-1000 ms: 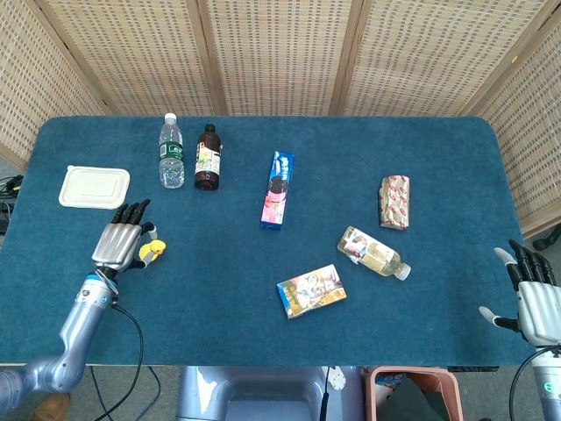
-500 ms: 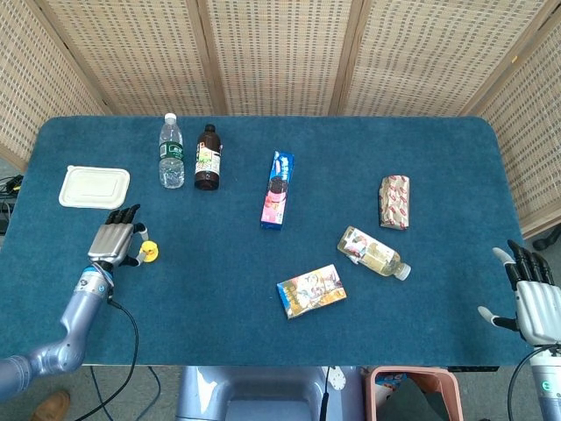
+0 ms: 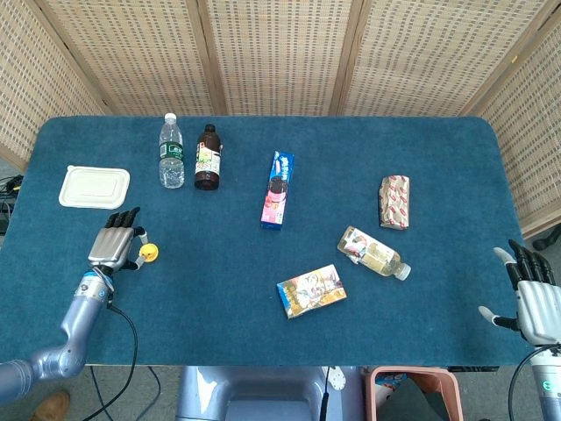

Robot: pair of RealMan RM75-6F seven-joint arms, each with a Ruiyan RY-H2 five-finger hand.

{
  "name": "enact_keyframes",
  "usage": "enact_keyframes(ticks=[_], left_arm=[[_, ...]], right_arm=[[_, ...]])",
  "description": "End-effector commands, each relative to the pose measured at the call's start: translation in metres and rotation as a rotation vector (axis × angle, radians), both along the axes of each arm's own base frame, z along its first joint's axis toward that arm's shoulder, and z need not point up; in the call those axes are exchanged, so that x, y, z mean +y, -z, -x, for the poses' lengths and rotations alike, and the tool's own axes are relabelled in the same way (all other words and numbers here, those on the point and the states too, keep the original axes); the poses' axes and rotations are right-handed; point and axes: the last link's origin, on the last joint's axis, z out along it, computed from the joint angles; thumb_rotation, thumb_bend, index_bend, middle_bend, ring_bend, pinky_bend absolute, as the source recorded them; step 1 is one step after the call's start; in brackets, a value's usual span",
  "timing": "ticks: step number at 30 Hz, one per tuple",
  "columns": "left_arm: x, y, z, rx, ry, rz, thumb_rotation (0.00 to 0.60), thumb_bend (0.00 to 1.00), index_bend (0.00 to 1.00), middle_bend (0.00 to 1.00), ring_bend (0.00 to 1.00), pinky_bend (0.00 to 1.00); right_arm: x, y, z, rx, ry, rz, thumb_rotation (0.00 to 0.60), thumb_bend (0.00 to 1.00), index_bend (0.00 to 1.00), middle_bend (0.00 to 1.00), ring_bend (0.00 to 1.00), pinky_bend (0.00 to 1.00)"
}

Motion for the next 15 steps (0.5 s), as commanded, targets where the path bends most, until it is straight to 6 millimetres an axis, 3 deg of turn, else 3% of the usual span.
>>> enact_keyframes(ticks=[1, 4, 8, 11, 15], left_arm=[[-0.001, 0.001, 0.001, 0.002, -0.005, 0.001, 0.600, 0.37, 0.42, 0.00, 0.00, 0.00], [-0.001, 0.001, 0.002, -0.001, -0.012, 0.007, 0.600, 0.36, 0.30, 0.00, 0.00, 0.00], [-0.002, 0.000, 0.002, -0.019, -0.017, 0.003, 0.600, 0.15, 0.07, 0.00, 0.00, 0.00], [-0.002, -0.003, 0.002, -0.040, -0.021, -0.010, 0.600, 0.06, 0.00, 0.00, 0.00, 0.00], [-0.004, -0.019, 0.000, -0.086, -0.011, -0.042, 0.600, 0.02, 0.00, 0.00, 0.00, 0.00]], right_arm=[[0.000, 0.000, 0.000, 0.001, 0.000, -0.001, 0.600, 0.00, 0.00, 0.00, 0.00, 0.00], [0.000, 0.000, 0.000, 0.001, -0.001, 0.000, 0.600, 0.00, 0.00, 0.00, 0.00, 0.00], [0.000, 0.000, 0.000, 0.004, 0.001, 0.000, 0.600, 0.00, 0.00, 0.00, 0.00, 0.00], [0.000, 0.000, -0.001, 0.006, 0.000, 0.001, 0.600, 0.00, 0.00, 0.00, 0.00, 0.00], [0.000, 0.000, -0.001, 0.003, -0.001, 0.002, 0.600, 0.00, 0.00, 0.00, 0.00, 0.00]])
